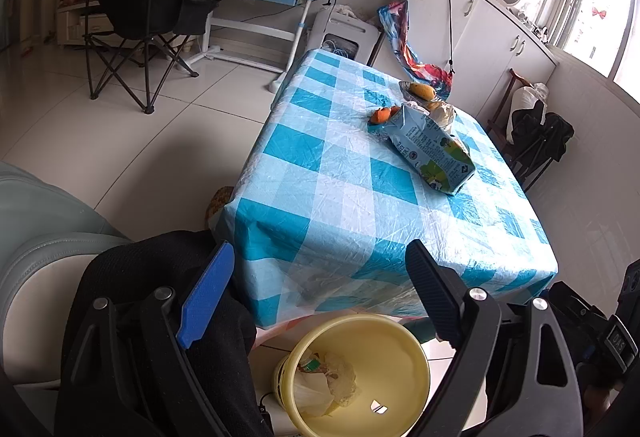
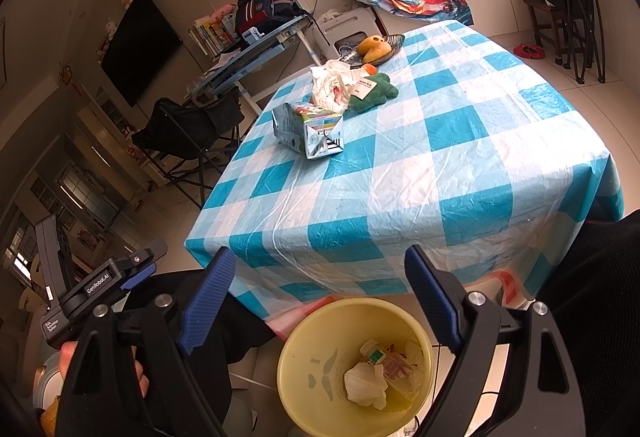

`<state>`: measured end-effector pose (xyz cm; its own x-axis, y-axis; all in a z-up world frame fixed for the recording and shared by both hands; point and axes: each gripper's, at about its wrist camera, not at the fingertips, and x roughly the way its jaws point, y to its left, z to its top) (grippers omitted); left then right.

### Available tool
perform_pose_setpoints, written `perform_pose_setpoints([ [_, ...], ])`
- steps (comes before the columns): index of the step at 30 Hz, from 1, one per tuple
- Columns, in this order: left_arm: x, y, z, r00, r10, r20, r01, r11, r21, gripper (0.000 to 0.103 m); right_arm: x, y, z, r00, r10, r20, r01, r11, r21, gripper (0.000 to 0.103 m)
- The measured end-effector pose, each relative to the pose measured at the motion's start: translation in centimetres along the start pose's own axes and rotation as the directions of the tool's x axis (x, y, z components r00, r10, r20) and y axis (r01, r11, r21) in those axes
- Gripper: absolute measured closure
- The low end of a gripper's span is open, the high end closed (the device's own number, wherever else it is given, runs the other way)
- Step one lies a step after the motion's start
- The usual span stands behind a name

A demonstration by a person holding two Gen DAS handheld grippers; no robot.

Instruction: Collect trash

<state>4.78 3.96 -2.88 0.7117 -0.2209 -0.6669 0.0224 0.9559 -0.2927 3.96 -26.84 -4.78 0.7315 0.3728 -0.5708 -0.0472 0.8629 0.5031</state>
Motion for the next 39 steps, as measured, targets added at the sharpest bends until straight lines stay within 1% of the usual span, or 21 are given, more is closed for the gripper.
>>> perform_pose_setpoints([
  [4,0.1,0.0,0.0,1.0,0.0,0.0,0.0,1.0,0.001,0.019,0.1,0.0,0.3,1.0,0.0,0.002,0.0,1.0,-0.003,0.02],
  [10,-0.1,-0.4,0.4,1.0,0.007,0.011,-0.008,1.0,0.021,0.019,0.7,0.6,1.3,1.0,-0.012,-0.01,0.011,0.997,-0.074,0.02],
  [13,0.2,-0.5,0.7,1.0,0.016,0.004,-0.016,1.0,0.02,0.019,1.5,0.1,2.3,1.0,-0.022,-0.02,0.02,0.997,-0.08,0.02],
  [17,0.9,-0.7,0.9,1.0,0.029,-0.006,-0.029,0.999,0.024,0.019,2.7,-1.2,4.2,0.997,-0.077,-0.027,0.075,0.995,-0.072,0.02],
  [20,1.4,-1.1,1.1,0.999,0.041,-0.002,-0.041,0.998,0.044,0.019,3.6,-2.6,6.0,0.99,-0.136,-0.033,0.134,0.989,-0.065,0.02],
  [22,1.7,-1.6,1.2,0.999,0.051,0.003,-0.051,0.997,0.063,0.019,4.7,-3.5,7.2,0.979,-0.197,-0.057,0.193,0.979,-0.072,0.02],
  [24,1.9,-2.0,1.4,0.998,0.06,0.011,-0.06,0.994,0.086,0.019,6.0,-4.5,8.3,0.968,-0.238,-0.082,0.231,0.97,-0.08,0.02],
  [27,2.2,-2.5,1.5,0.997,0.072,0.016,-0.073,0.991,0.116,0.019,8.5,-5.6,9.9,0.945,-0.302,-0.124,0.289,0.951,-0.115,0.02],
  [29,2.4,-2.6,1.7,0.997,0.075,0.016,-0.076,0.989,0.126,0.019,10.0,-5.6,11.1,0.933,-0.338,-0.126,0.318,0.935,-0.155,0.018],
  [30,2.6,-2.7,1.8,0.997,0.076,0.015,-0.078,0.989,0.127,0.019,10.8,-5.7,11.6,0.926,-0.352,-0.134,0.328,0.929,-0.174,0.017],
  [32,2.9,-2.6,2.1,0.997,0.077,0.009,-0.078,0.989,0.123,0.019,12.2,-5.7,13.0,0.92,-0.364,-0.146,0.334,0.922,-0.196,0.016],
  [36,3.6,-2.2,2.4,0.997,0.077,-0.008,-0.076,0.992,0.104,0.018,15.4,-6.1,15.3,0.902,-0.4,-0.16,0.354,0.901,-0.252,0.008],
  [39,4.2,-2.3,2.3,0.996,0.081,-0.027,-0.078,0.992,0.104,0.018,17.3,-6.4,16.7,0.886,-0.437,-0.154,0.382,0.877,-0.29,0.007],
])
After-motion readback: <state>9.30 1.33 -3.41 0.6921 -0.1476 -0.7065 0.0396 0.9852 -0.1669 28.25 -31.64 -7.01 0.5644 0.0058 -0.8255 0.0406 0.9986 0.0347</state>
